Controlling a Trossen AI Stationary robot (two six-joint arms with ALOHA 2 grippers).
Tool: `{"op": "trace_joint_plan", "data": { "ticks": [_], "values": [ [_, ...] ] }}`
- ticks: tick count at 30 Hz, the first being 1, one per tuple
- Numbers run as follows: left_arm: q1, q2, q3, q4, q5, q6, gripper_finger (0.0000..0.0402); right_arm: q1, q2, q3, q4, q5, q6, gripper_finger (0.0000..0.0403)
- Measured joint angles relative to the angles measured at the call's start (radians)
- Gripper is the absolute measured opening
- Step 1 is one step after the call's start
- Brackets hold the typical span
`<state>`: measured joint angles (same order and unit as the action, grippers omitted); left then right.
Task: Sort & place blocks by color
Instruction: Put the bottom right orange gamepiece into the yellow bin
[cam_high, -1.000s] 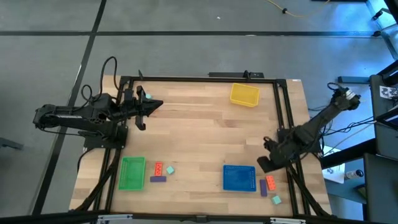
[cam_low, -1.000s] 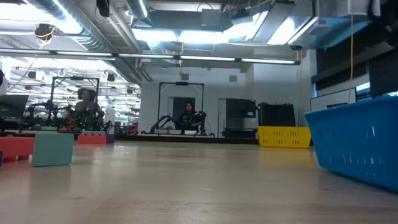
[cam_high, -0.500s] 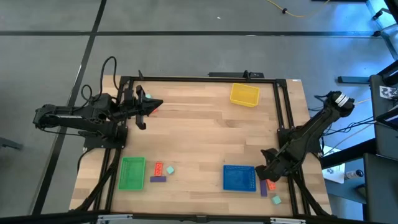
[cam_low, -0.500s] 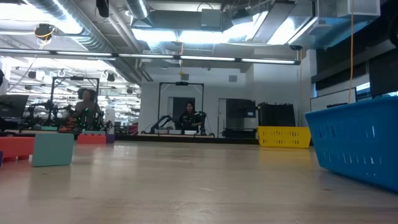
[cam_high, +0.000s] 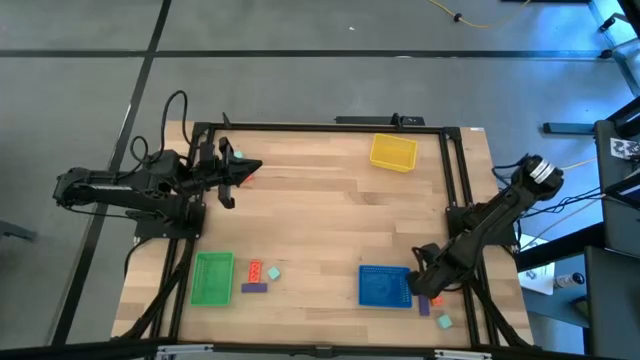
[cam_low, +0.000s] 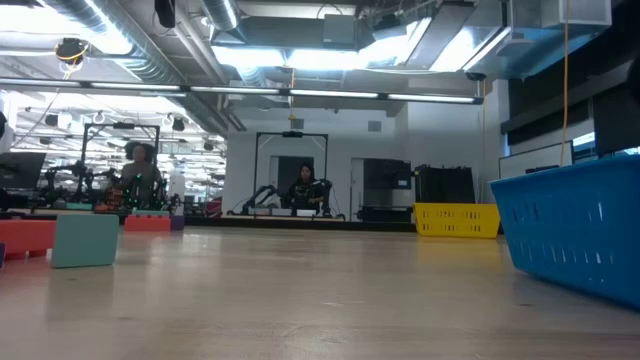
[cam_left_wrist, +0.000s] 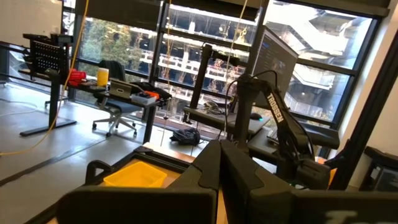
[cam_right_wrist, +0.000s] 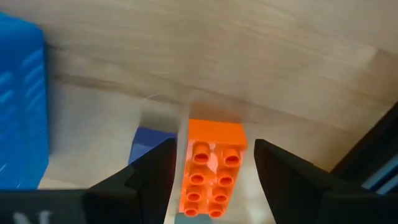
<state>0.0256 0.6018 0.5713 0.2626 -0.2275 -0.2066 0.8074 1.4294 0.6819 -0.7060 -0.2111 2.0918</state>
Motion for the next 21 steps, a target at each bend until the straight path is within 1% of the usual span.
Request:
{"op": "trace_joint_plan", "data": {
  "ticks": [8,21],
  "values": [
    [0.0,0.0,0.0,0.0,0.0,0.0,0.0,0.0,0.041,0.0,0.012,0.0,0.001,0.0219],
    [0.0,0.0,0.0,0.0,0.0,0.0,0.0,0.0,0.044,0.0,0.014,-0.003,0.022,0.0219]
  ]
}}
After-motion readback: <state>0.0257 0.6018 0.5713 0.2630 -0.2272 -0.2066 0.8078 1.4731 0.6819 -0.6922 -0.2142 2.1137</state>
